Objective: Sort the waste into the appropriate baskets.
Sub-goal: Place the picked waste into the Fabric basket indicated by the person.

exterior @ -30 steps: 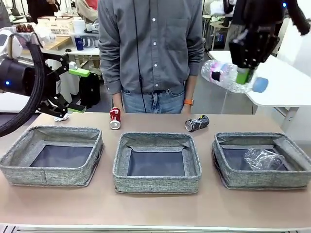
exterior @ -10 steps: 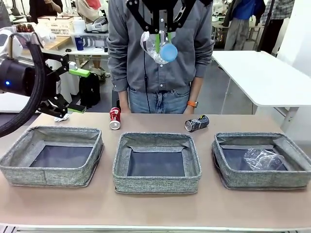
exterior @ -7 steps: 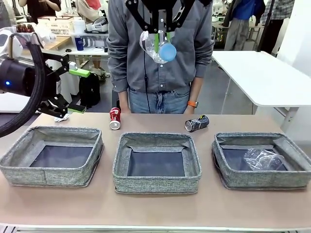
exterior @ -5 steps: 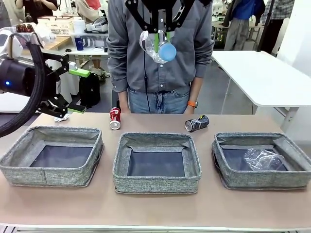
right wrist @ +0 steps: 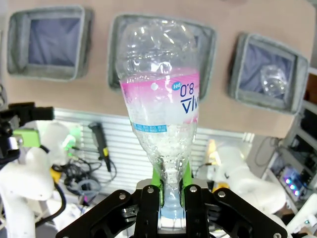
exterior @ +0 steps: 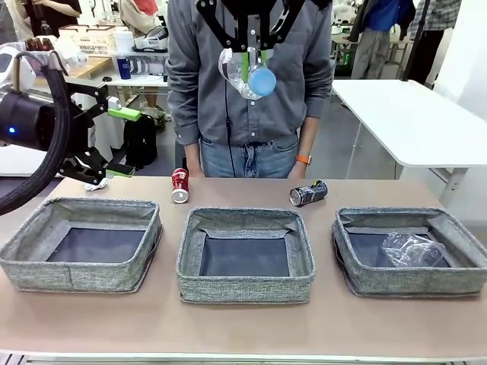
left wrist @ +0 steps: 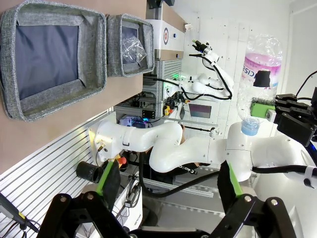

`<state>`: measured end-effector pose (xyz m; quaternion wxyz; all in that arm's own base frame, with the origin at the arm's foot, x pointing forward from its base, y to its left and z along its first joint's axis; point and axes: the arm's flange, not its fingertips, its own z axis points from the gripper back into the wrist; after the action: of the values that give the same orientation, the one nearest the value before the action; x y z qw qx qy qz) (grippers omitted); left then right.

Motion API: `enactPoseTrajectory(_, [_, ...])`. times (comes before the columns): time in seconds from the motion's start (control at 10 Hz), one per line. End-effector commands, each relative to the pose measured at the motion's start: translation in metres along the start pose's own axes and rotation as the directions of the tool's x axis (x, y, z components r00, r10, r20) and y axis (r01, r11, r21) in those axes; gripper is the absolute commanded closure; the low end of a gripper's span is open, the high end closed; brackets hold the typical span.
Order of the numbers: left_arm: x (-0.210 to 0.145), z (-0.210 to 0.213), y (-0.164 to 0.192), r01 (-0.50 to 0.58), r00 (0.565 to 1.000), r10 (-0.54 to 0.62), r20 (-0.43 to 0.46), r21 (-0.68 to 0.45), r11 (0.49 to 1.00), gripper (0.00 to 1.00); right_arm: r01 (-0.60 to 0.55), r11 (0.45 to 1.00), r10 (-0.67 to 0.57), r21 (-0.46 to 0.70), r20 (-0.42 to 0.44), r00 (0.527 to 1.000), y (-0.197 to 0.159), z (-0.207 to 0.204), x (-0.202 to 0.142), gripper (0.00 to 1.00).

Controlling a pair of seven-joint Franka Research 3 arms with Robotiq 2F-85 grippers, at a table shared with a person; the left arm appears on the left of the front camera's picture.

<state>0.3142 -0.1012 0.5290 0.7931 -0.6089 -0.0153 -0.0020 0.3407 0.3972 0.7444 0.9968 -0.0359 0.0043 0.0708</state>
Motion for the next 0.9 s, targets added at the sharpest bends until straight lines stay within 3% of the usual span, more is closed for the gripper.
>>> enactPoseTrajectory(0.0, [-0.0013, -0.0007, -0.0039, -0.009, 1.0, 0.009, 0.004, -0.016, 1.0, 0.0, -0.012, 1.0, 0.012, 0.011, 0.012, 1.0, -0.0002, 0.0023, -0.0009, 0.85])
enactPoseTrajectory(0.8, [-0.0013, -0.0007, -0.0039, -0.009, 1.0, 0.009, 0.004, -0.016, 1.0, 0.0, -0.012, 1.0, 0.012, 0.011, 0.012, 1.0, -0.0002, 0.0023, -0.0009, 0.85])
